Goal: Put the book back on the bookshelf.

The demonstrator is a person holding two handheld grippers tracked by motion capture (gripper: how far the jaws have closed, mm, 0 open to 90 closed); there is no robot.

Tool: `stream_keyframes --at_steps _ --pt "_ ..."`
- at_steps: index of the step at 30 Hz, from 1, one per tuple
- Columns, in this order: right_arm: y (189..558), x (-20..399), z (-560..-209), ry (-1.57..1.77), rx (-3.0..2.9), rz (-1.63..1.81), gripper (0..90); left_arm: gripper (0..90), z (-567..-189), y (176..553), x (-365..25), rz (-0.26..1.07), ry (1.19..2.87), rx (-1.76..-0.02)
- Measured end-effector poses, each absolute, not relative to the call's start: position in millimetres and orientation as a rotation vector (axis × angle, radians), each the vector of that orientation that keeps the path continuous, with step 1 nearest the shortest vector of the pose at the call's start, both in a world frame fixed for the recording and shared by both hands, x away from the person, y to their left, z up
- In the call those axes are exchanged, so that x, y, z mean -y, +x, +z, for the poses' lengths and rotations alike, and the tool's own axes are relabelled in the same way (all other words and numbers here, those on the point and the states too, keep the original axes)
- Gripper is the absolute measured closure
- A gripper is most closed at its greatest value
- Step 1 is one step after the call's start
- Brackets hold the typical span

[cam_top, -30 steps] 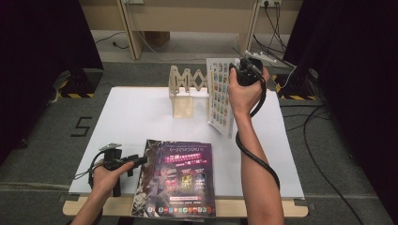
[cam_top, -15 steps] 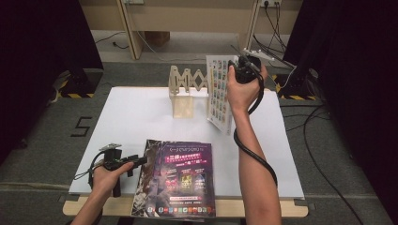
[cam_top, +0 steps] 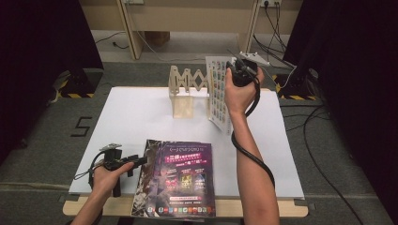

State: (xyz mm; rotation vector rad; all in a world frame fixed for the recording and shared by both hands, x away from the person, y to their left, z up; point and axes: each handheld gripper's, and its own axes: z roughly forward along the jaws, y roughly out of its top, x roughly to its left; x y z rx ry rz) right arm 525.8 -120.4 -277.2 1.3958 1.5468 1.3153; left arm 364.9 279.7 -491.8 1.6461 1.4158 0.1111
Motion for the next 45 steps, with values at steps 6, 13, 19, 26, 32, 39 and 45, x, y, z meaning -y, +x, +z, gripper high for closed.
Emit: stream_keyframes --at_steps 6,13,19,26,32,39,45 --pt "511.2 119.0 -292.4 1.346 -1.561 1.303 73.8 42.9 -492.4 364.2 -279.3 0.112 1.649 -1.417" --pt "492.1 120.9 -306.0 1.307 -1.565 1.300 73.8 42.9 -493.5 363.9 -277.9 0.109 1.650 -1.419" --pt "478.8 128.6 -313.0 1.295 -1.559 1.289 73.7 42.9 -493.4 363.4 -277.2 0.109 1.651 -1.420" --pt "468.9 137.3 -317.6 1.300 -1.555 1.289 73.6 42.9 -490.7 362.9 -277.8 0.117 1.649 -1.413" --pt "466.1 141.9 -317.6 1.309 -1.577 1.259 73.2 42.9 -491.1 363.1 -277.9 0.114 1.650 -1.413" --pt "469.4 147.1 -314.8 1.340 -1.614 1.260 71.4 42.8 -490.5 363.0 -277.7 0.115 1.649 -1.412" --pt "482.8 155.6 -313.9 1.417 -1.686 1.280 67.5 42.8 -490.1 363.1 -277.8 0.112 1.643 -1.411"
